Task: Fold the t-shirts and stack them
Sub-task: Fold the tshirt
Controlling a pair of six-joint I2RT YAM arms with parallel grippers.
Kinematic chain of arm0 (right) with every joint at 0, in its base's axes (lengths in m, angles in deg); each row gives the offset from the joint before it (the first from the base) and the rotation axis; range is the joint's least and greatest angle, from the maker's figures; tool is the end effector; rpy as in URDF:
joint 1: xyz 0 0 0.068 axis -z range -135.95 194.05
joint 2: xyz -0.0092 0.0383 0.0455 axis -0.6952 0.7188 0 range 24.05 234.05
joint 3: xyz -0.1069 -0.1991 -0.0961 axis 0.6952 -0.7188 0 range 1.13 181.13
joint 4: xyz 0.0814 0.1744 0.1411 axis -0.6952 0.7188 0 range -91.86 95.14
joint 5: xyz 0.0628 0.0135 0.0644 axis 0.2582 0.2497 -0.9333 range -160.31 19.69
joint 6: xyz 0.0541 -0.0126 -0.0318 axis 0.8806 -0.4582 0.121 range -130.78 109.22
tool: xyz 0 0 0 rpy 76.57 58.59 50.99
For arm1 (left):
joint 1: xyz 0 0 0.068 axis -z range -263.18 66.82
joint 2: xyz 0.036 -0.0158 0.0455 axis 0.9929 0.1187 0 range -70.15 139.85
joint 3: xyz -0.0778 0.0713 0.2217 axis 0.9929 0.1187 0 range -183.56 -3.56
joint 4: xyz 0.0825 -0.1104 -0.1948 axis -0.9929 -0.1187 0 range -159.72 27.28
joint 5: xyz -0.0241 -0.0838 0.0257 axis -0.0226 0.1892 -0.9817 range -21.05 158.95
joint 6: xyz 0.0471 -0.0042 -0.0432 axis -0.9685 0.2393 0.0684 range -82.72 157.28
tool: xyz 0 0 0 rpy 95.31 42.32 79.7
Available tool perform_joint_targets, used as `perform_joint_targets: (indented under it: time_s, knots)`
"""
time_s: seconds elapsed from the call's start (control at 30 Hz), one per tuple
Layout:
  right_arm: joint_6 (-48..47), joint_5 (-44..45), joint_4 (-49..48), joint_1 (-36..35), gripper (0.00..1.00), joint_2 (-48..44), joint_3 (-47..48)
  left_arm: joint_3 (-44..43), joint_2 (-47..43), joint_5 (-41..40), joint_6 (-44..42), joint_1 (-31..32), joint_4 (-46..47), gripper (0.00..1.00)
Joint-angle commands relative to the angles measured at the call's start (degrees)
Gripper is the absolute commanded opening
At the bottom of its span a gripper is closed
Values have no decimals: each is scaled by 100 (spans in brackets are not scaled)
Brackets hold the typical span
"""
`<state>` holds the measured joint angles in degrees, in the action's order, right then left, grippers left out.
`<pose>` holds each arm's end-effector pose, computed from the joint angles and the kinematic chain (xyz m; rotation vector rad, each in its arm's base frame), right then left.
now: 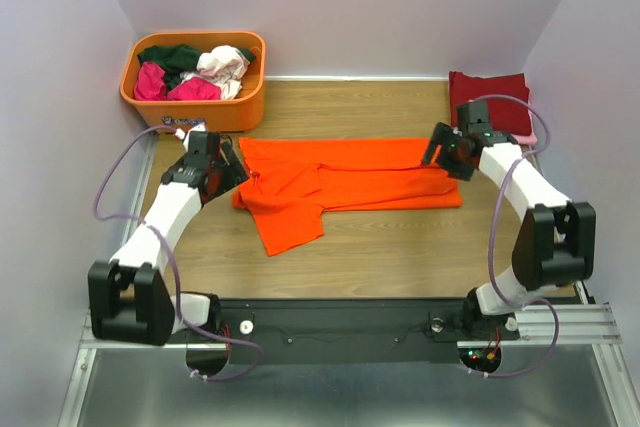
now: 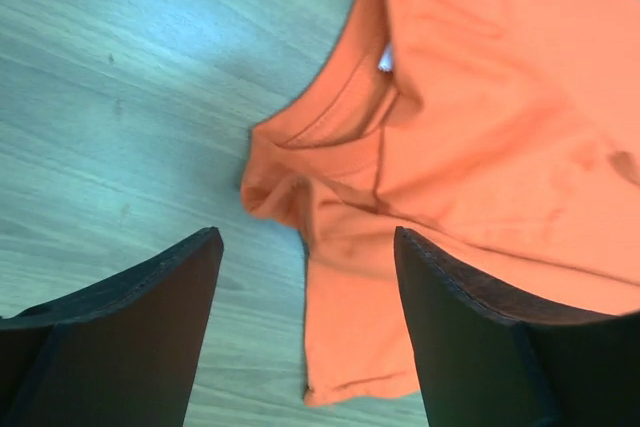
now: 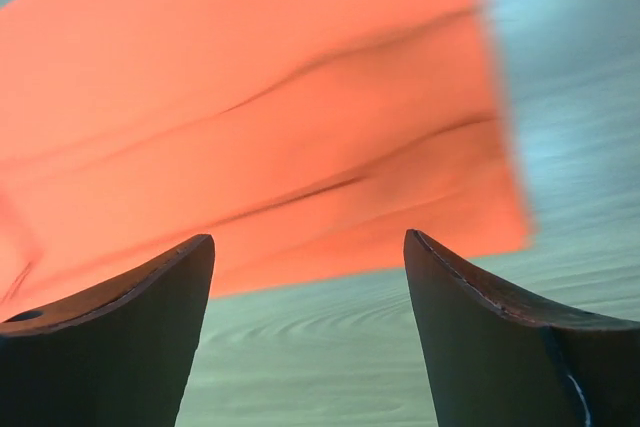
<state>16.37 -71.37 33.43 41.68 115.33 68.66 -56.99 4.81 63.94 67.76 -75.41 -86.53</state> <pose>0.3145 0.0138 0.2093 0.5551 2.5565 0.2079 0.2707 -0.0326 0.2283 -0.5078 2.3141 -0.2209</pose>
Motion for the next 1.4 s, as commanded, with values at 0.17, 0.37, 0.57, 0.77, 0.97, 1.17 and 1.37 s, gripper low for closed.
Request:
perform_joint_targets:
  time_s: [0.17, 0.37, 0.57, 0.77, 0.97, 1.17, 1.37]
  knots:
    - [527, -474, -513, -2248, 82, -928, -635, 1255, -1729, 466, 274, 207, -396, 81]
    - [1106, -702, -1259, -3592, 75, -438, -776, 2010, -2073, 748, 1054, 1049, -273, 81]
    - [1415, -615, -1788, -4297, 66, 493, -479, 2249, -1600, 546, 1566, 1578, -89, 75]
    - [1485, -439, -1903, -4632, 58, 1119, -39, 2258, -1001, 317, 1575, 1815, 149, 62]
    - [1494, -395, -1973, -4720, 54, 1550, 138, 2293, -658, 326, 1601, 2000, 342, 51]
    - [1529, -430, -2008, -4764, 39, 1735, 173, 2337, -412, 370, 1549, 2105, 448, 38]
    - [1573, -378, -2008, -4773, 16, 1638, 112, 2328, -447, 309, 1549, 2150, 457, 9]
